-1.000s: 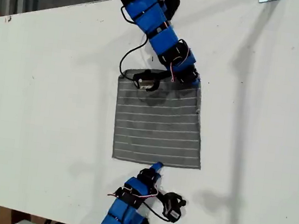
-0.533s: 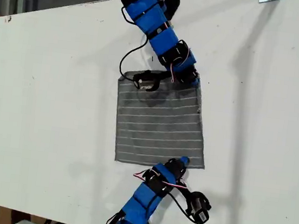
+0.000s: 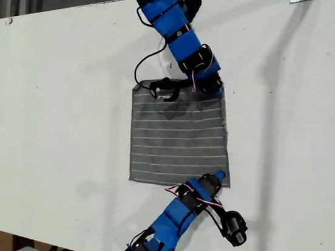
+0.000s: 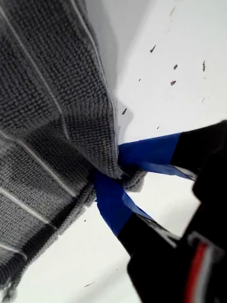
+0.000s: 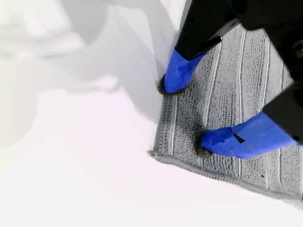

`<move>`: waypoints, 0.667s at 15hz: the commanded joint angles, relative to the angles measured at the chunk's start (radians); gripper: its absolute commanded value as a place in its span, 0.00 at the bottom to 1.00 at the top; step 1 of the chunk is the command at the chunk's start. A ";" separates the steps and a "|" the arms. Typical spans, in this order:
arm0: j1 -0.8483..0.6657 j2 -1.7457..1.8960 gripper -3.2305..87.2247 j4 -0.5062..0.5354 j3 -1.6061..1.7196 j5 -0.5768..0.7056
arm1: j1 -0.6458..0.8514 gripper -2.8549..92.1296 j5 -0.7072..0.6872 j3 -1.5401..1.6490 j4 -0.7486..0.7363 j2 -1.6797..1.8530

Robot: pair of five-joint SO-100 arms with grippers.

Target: Grasp corners of a square towel and fold twice.

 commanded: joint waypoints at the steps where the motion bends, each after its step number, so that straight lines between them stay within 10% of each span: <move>1: 0.023 0.067 0.31 0.028 -0.015 -0.021 | -0.018 0.03 0.011 -0.018 0.005 -0.005; 7: 0.064 0.166 0.39 0.091 0.018 -0.049 | -0.012 0.03 0.005 -0.018 0.000 -0.008; 10: 0.061 0.149 0.40 -0.060 0.144 -0.057 | -0.018 0.03 0.006 -0.018 -0.011 -0.009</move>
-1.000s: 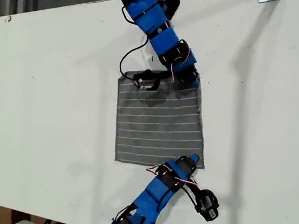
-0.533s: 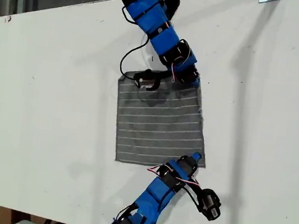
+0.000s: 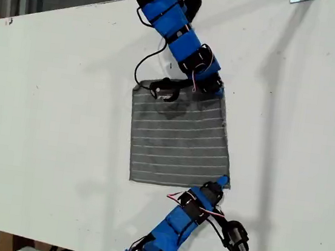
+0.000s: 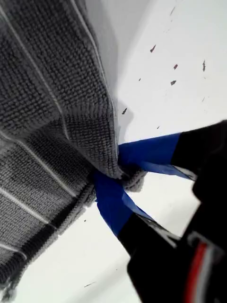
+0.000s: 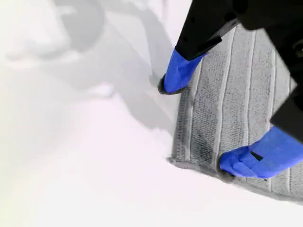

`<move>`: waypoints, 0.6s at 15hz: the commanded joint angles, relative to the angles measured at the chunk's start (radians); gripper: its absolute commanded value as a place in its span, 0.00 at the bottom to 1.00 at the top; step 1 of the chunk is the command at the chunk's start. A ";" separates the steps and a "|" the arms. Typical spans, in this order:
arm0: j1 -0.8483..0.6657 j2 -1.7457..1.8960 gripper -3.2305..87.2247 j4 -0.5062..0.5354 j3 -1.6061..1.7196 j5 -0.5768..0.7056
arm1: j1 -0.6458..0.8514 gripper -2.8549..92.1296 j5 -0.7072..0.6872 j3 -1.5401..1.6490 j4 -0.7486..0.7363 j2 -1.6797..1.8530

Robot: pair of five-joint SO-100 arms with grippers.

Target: Grasp corners of a square towel and fold twice.

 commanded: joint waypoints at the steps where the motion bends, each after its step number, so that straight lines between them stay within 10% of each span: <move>1: -0.002 0.057 0.40 -0.146 0.095 -0.008 | -0.021 0.03 0.009 -0.021 -0.011 -0.005; 5: -0.020 -0.015 0.32 -0.359 0.206 -0.005 | -0.041 0.03 0.014 -0.051 0.018 -0.006; 9: -0.020 -0.212 0.14 -0.247 -0.118 0.021 | -0.038 0.03 0.014 -0.057 0.020 -0.011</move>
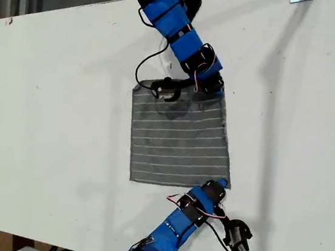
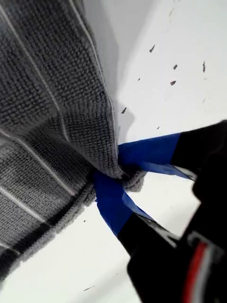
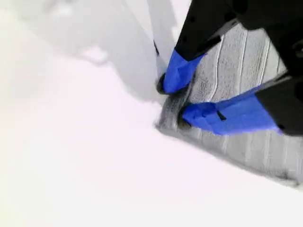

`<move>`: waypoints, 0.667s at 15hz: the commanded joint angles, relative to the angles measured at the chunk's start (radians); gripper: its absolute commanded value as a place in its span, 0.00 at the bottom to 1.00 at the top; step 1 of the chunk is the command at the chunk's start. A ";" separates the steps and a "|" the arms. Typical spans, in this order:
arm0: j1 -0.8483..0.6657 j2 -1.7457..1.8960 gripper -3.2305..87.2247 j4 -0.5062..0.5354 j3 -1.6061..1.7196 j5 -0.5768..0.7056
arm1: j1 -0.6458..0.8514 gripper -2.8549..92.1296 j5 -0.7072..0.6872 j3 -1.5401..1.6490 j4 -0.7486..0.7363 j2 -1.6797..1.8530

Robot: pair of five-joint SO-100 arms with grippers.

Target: Grasp corners of a square towel and fold twice.

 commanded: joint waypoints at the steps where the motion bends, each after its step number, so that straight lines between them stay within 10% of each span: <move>1: -0.018 -0.175 0.15 0.127 -0.339 0.028 | -0.015 0.03 0.014 -0.034 0.008 -0.003; 4: -0.023 -0.288 0.22 0.196 -0.509 0.037 | -0.018 0.03 0.009 -0.044 0.009 -0.011; 6: -0.025 -0.275 0.04 0.247 -0.515 0.035 | -0.018 0.03 0.011 -0.046 0.014 -0.011; 10: -0.021 -0.190 0.04 0.425 -0.531 0.002 | -0.002 0.03 -0.003 -0.106 0.107 -0.005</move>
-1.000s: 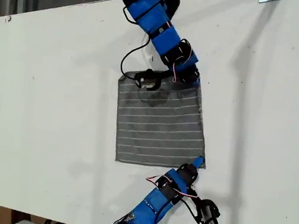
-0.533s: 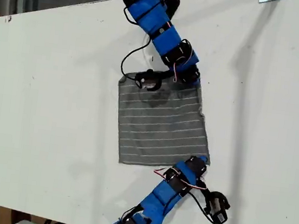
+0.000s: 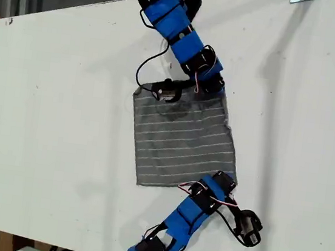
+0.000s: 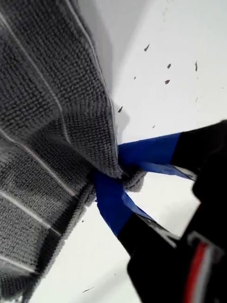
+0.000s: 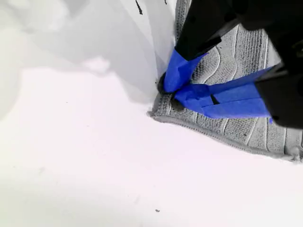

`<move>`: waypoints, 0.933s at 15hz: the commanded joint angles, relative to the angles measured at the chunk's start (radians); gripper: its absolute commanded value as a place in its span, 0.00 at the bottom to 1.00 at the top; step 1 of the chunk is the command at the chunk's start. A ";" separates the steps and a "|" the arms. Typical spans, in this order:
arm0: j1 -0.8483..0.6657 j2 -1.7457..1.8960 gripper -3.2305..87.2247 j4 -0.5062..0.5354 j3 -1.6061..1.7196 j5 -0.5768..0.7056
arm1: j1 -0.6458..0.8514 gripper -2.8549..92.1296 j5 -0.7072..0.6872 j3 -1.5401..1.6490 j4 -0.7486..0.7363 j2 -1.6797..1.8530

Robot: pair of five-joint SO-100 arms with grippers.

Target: Grasp corners of a square towel and fold twice.

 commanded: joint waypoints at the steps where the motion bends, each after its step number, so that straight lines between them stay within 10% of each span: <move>1: -0.009 0.072 0.04 0.115 -0.011 -0.032 | 0.006 0.03 -0.011 -0.061 0.058 0.015; 7: -0.020 0.305 0.04 0.298 -0.012 -0.048 | 0.049 0.03 -0.094 -0.439 0.469 0.046; 14: -0.156 0.518 0.04 0.364 0.020 0.121 | 0.187 0.03 -0.189 -0.517 0.597 0.098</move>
